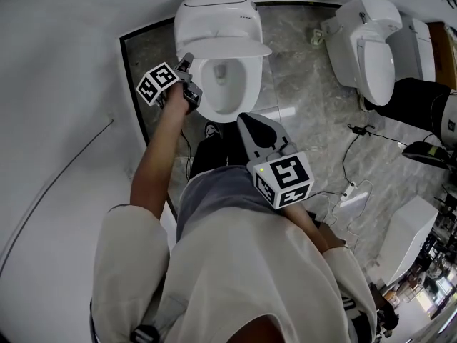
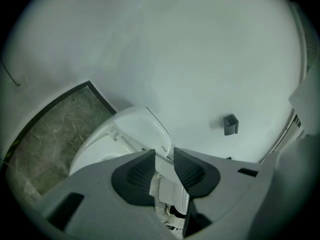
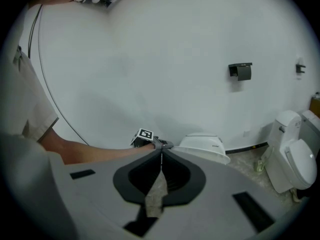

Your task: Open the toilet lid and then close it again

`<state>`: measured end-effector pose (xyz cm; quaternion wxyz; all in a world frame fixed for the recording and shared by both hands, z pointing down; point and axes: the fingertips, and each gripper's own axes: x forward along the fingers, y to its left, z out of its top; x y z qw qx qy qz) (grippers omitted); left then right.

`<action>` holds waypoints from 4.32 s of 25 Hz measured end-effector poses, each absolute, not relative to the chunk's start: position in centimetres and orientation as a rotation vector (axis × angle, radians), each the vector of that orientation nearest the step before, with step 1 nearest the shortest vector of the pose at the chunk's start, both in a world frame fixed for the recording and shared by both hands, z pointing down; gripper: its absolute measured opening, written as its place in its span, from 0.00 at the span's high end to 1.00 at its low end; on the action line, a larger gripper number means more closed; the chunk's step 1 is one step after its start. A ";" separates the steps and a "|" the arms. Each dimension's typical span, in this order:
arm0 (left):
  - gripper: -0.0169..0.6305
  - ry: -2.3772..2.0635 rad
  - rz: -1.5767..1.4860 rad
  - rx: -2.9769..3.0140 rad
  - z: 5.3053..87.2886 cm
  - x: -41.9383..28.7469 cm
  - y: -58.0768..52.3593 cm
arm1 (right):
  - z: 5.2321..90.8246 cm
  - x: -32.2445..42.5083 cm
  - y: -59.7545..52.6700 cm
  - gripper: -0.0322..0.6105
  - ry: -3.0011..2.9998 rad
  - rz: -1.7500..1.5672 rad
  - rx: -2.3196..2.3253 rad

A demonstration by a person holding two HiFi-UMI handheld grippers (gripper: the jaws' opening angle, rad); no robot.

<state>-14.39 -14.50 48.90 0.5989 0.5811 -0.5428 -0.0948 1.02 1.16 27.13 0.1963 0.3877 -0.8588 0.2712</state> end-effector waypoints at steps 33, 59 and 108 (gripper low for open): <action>0.80 -1.299 -0.383 1.271 46.4 -16.4 -25.7 | 26.6 4.6 -6.0 0.93 -2.401 0.769 1.096; 0.85 -1.451 0.323 1.860 44.0 -17.8 -32.4 | 28.2 7.7 -7.4 0.93 -2.345 0.834 1.139; 0.92 -1.041 1.431 2.524 43.4 -10.1 -33.6 | 28.6 9.2 -7.4 0.93 -2.316 0.846 1.162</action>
